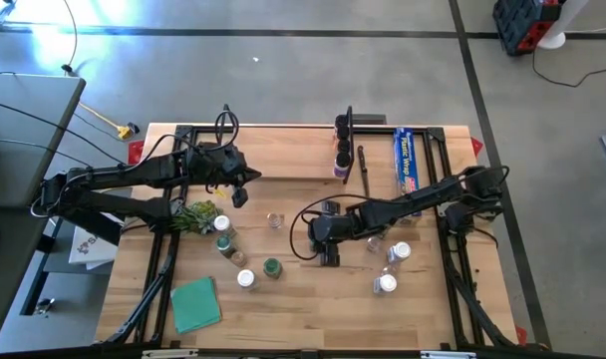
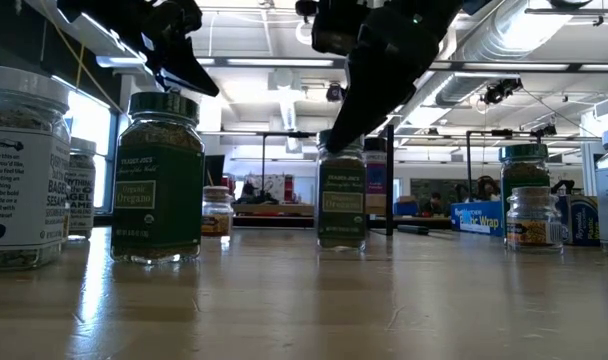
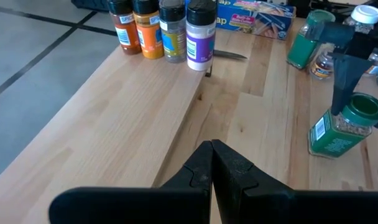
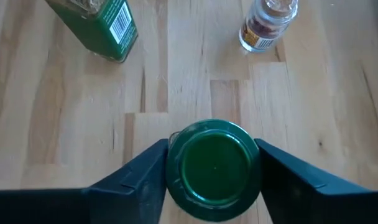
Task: Shelf spices
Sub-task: Put the green seasoning bottle on the shelf
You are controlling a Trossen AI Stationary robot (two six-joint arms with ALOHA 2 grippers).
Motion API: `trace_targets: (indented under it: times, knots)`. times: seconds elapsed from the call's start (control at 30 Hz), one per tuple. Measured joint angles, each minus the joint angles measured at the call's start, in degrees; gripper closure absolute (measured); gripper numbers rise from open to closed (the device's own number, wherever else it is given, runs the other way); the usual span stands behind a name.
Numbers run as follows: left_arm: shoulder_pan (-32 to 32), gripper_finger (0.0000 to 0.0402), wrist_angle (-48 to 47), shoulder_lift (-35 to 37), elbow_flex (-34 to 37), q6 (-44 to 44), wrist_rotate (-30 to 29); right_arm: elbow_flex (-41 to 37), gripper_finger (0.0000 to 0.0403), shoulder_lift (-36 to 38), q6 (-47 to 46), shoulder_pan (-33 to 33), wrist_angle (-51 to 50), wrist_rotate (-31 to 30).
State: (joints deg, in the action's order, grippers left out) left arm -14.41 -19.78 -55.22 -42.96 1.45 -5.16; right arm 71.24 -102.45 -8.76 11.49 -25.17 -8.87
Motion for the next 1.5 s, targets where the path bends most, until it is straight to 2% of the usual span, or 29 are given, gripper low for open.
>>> trace_targets:
  times: [0.17, 0.33, 0.57, 0.67, 0.83, 0.97, 1.23, 1.5]
  knots:
    - [0.0, 0.0401, -0.1, 0.0, 0.0, 0.0, 0.0, 1.7, 0.0207, 0.1, -1.6, -0.6, -2.1, -0.5]
    - [0.0, 0.0401, 0.0, 0.0, 0.0, 0.0, 0.0, 11.3, 0.0207, 1.2, 2.1, -4.7, -8.7, -0.7]
    - [0.0, 0.0401, 0.0, 0.0, 0.0, 0.0, 0.0, 29.6, 0.0207, 1.4, 15.8, -16.2, -17.8, -0.9]
    - [0.0, 0.0401, 0.0, 0.0, 0.0, 0.0, 0.0, 33.9, 0.0207, 1.3, 21.2, -23.7, -19.5, 2.4]
    - [0.0, 0.0401, 0.0, 0.0, 0.0, 0.0, 0.0, 35.7, 0.0207, -1.0, 26.8, -36.9, -18.8, 12.8]
    - [0.0, 0.0401, 0.1, 0.0, 0.0, 0.0, 0.0, 35.7, 0.0207, -5.7, 29.0, -43.6, -17.0, 18.2]
    - [0.0, 0.0401, 0.4, 0.0, 0.0, -0.2, 0.0, 35.6, 0.0207, -13.8, 35.9, -48.8, -16.0, 21.3]
    - [0.0, 0.0401, 0.4, 0.0, 0.0, -0.2, -0.1, 35.6, 0.0207, -16.4, 37.3, -51.0, -16.7, 22.5]
